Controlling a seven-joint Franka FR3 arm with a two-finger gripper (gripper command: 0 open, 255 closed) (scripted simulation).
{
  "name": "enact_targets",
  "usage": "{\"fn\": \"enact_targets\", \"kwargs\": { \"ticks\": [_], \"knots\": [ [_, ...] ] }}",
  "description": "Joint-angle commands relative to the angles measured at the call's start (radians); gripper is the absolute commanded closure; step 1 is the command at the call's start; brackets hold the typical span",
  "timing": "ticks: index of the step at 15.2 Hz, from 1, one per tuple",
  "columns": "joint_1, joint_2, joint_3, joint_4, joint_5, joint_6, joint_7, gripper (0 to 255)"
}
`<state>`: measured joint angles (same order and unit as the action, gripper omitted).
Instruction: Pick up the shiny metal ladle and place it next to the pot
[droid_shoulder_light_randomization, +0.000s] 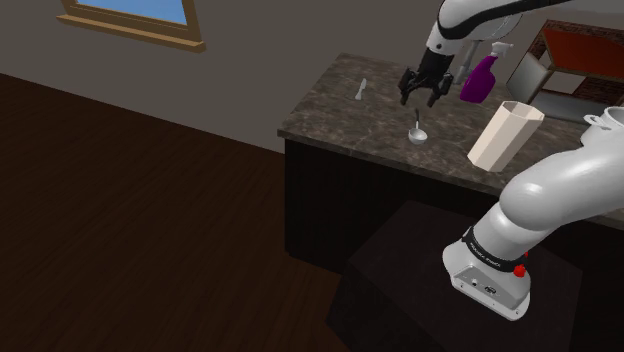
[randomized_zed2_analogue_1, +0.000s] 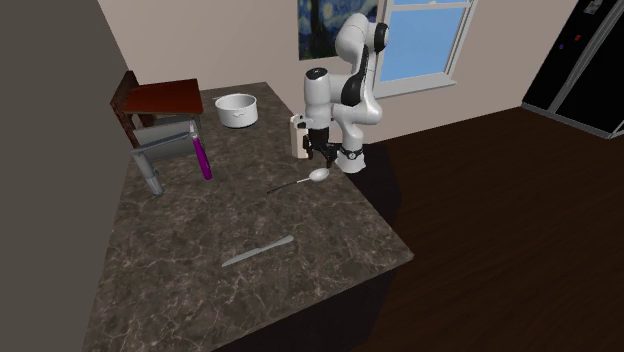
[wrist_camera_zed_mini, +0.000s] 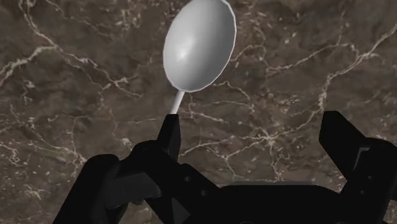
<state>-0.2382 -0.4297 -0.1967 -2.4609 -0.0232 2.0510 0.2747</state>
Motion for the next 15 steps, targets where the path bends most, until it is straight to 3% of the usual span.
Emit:
{"fn": "enact_targets", "kwargs": {
  "ticks": [1,7,15],
  "knots": [
    [-0.028,0.041,-0.021,-0.001,0.013,0.048,0.048,0],
    [-0.103,0.171,-0.098,-0.008,0.07,0.197,0.16,0],
    [-0.093,0.249,-0.107,-0.052,0.108,0.317,0.142,0]
  ]
}}
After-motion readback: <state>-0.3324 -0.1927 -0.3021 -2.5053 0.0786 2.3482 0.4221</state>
